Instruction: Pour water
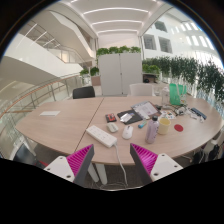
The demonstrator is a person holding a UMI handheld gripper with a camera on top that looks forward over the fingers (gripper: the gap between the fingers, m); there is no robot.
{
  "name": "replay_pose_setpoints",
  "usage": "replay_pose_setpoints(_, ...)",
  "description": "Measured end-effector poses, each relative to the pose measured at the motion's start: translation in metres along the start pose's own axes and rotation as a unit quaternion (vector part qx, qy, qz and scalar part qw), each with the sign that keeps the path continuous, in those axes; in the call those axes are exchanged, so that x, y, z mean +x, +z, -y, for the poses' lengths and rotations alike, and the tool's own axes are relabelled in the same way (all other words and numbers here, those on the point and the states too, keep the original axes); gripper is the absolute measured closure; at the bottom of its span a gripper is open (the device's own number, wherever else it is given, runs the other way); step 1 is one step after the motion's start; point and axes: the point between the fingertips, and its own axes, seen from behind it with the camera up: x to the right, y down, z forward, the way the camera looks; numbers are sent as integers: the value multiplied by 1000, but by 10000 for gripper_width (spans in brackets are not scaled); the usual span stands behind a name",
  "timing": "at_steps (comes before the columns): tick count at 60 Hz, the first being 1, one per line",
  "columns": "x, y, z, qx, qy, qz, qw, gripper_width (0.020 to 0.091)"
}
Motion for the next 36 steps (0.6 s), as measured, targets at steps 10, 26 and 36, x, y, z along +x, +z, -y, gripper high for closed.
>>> replay_pose_setpoints(10, -10, -12, -11, -7, -7, -2, 1000, 291)
replay_pose_setpoints(26, 7, -16, -9, 3, -7, -7, 1000, 291)
replay_pose_setpoints(36, 61, -4, 11, 71, -34, -29, 996, 295)
